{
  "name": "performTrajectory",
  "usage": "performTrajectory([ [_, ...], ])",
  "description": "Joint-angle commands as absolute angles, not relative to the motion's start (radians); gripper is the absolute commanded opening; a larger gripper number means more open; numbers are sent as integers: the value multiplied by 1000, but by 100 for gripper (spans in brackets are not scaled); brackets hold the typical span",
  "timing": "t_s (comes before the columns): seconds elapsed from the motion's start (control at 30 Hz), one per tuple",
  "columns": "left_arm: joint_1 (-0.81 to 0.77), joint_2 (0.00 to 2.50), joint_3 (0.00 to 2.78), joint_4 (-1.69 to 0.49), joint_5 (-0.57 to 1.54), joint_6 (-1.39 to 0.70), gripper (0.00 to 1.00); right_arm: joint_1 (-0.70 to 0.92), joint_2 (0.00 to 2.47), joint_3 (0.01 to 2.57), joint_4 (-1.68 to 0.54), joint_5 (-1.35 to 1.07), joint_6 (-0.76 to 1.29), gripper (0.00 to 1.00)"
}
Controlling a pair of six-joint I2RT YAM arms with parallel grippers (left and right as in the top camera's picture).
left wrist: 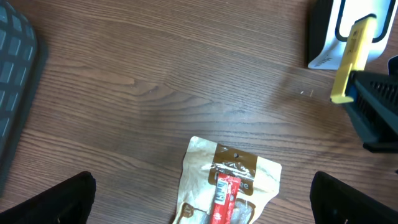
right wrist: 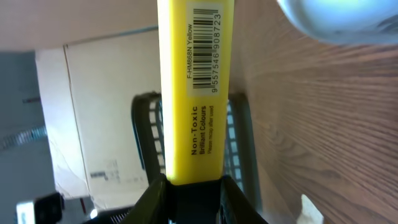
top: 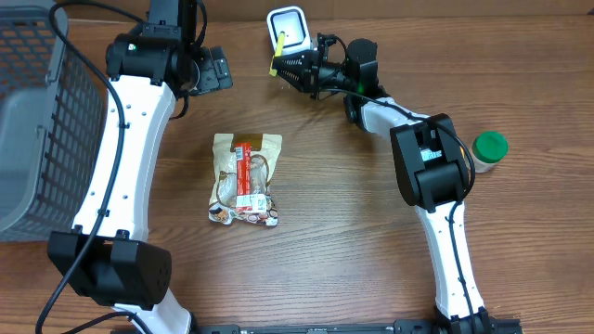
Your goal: Scan the item barcode
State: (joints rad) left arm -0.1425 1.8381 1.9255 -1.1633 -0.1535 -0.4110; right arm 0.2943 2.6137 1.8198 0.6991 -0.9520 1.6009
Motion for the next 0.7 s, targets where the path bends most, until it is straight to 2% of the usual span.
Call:
performTrajectory([
  [0.0, -144, 1812, 1945, -1163, -160, -396, 100, 292, 2608, 1847, 709, -870, 1646, 3],
  [0.5, -144, 1812, 1945, -1163, -160, -396, 100, 289, 2611, 1847, 710, -853, 1642, 3],
  [0.67, -144, 1812, 1946, -1163, -159, -396, 100, 285, 2611, 1848, 879, -892, 1623, 3],
])
